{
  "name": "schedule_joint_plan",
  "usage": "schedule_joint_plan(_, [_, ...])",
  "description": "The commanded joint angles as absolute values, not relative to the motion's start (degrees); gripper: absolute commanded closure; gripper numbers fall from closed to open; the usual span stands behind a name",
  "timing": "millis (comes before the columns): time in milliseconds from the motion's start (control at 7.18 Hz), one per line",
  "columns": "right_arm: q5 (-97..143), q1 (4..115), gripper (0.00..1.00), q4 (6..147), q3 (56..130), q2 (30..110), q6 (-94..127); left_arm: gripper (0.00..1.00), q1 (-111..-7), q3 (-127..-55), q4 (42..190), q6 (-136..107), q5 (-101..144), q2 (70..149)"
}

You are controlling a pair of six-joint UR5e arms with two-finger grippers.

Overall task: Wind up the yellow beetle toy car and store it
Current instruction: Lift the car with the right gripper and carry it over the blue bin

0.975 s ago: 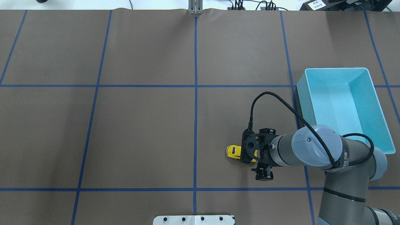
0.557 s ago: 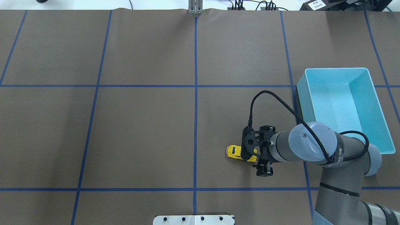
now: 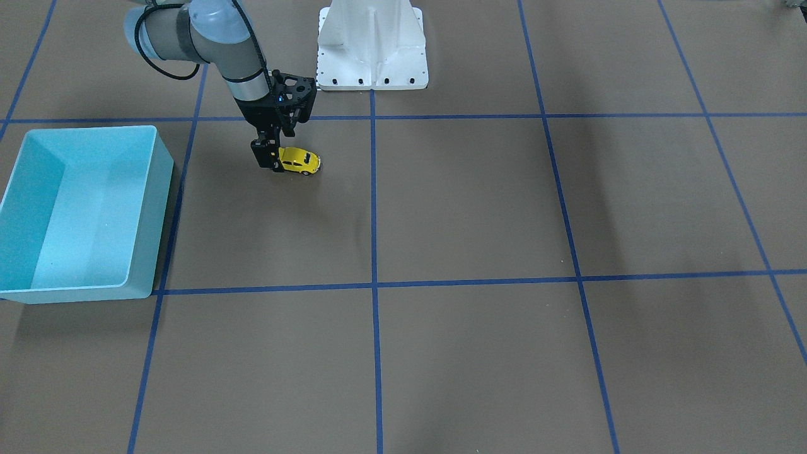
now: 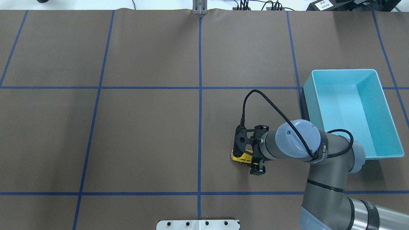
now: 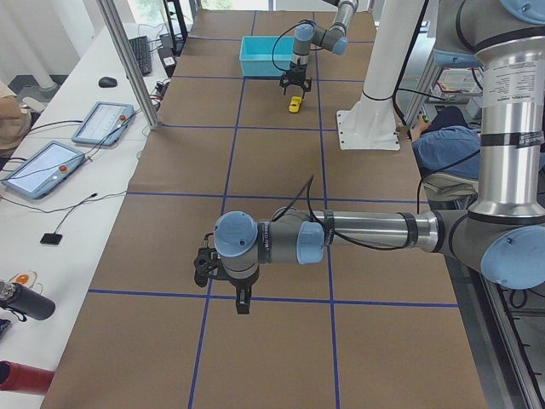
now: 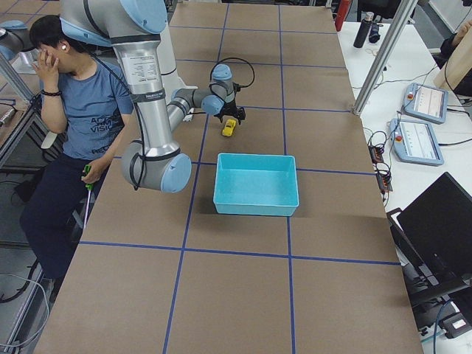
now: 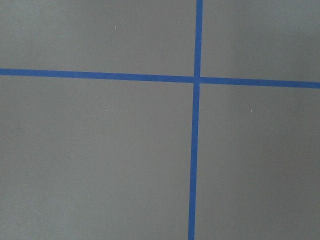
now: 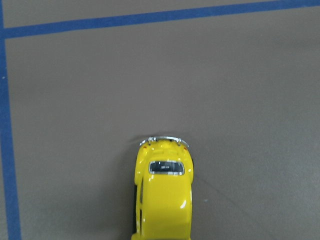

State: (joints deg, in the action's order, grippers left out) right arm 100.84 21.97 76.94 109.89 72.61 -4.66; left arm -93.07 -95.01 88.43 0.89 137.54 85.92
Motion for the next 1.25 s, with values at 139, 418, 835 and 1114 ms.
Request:
schedule_joint_plan(139, [100.2, 20.8, 0.00, 76.7, 107.9, 71.9, -2.6, 0.00, -93.1, -95.1, 88.5, 1.0, 137.5, 86.0])
schedule_joint_plan(418, [99.8, 20.5, 0.00, 76.2, 107.5, 71.9, -2.2, 0.00, -93.1, -95.1, 88.5, 1.0, 137.5, 86.0])
schedule_joint_plan(835, [99.8, 20.4, 0.90, 76.1, 106.1, 70.4, -2.4, 0.00, -93.1, -94.8, 88.5, 0.9, 137.5, 86.0])
schedule_joint_plan(1114, [100.5, 21.1, 1.00, 76.4, 107.5, 70.4, -2.1, 0.00, -93.1, -95.1, 88.5, 0.9, 137.5, 85.9])
